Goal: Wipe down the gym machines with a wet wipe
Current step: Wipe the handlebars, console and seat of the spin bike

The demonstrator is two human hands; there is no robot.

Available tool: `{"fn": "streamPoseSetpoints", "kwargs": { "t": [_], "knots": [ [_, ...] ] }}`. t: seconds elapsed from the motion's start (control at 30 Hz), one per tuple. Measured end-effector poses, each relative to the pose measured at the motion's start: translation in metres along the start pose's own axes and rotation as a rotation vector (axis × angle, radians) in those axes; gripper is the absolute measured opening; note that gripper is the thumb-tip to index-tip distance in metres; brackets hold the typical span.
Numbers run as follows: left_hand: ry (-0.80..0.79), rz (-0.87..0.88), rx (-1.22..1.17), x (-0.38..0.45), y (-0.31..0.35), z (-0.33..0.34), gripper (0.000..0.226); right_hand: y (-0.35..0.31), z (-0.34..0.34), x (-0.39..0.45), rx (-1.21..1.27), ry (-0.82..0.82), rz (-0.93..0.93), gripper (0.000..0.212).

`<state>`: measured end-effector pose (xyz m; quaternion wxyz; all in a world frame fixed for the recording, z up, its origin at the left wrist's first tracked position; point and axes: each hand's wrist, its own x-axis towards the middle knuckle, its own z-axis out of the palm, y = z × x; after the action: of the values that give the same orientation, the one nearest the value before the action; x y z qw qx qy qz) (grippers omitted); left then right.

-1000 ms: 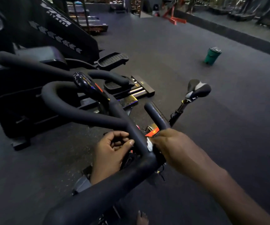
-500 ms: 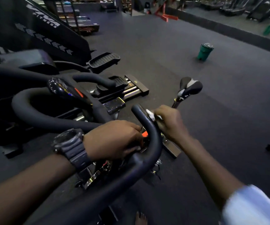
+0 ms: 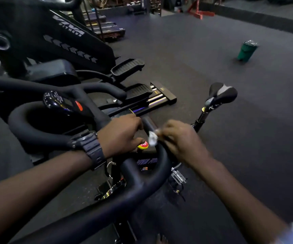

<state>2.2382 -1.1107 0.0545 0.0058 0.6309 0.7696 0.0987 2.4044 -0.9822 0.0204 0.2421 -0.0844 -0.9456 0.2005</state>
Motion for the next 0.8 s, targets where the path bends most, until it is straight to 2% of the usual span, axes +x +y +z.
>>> {"fn": "streamPoseSetpoints", "kwargs": {
  "t": [0.1, 0.23, 0.3, 0.43, 0.5, 0.57, 0.6, 0.63, 0.7, 0.73, 0.8],
  "knots": [
    [0.075, -0.054, -0.048, 0.001, -0.001, 0.005, 0.040, -0.007, -0.009, -0.039, 0.051, 0.011, 0.000, 0.021],
    [0.101, -0.145, -0.134, 0.004, 0.002, 0.001, 0.044, -0.007, 0.015, 0.030, 0.035, 0.049, 0.091, 0.027],
    [0.102, -0.169, -0.124, 0.003, 0.002, -0.001, 0.041, -0.001, 0.019, 0.056, 0.136, 0.071, 0.207, 0.029],
    [0.126, -0.172, -0.127, -0.001, 0.000, 0.000, 0.045, -0.001, 0.009, -0.002, 0.194, 0.093, 0.115, 0.027],
    [0.133, -0.165, -0.121, 0.000, 0.001, 0.001, 0.047, 0.010, 0.012, -0.008, 0.250, 0.145, 0.202, 0.018],
    [0.123, -0.144, -0.120, 0.003, 0.006, 0.001, 0.049, 0.024, 0.027, 0.020, 0.350, 0.113, 0.369, 0.012],
    [0.114, -0.141, -0.122, 0.004, 0.008, 0.000, 0.050, 0.028, 0.035, 0.034, 0.485, 0.055, 0.432, 0.013],
    [0.107, -0.139, -0.124, 0.003, 0.010, -0.001, 0.051, 0.031, 0.042, 0.048, 0.723, -0.014, 0.511, 0.017],
    [0.092, -0.119, -0.127, 0.003, 0.012, -0.001, 0.052, 0.032, 0.052, 0.059, 1.360, -0.137, 0.747, 0.023],
    [0.080, -0.112, -0.127, 0.002, 0.011, -0.002, 0.053, 0.031, 0.058, 0.053, 1.603, -0.177, 0.840, 0.025],
    [0.035, -0.094, -0.123, -0.002, 0.009, -0.005, 0.056, 0.021, 0.069, 0.028, 1.891, -0.176, 0.936, 0.025]
  ]
}}
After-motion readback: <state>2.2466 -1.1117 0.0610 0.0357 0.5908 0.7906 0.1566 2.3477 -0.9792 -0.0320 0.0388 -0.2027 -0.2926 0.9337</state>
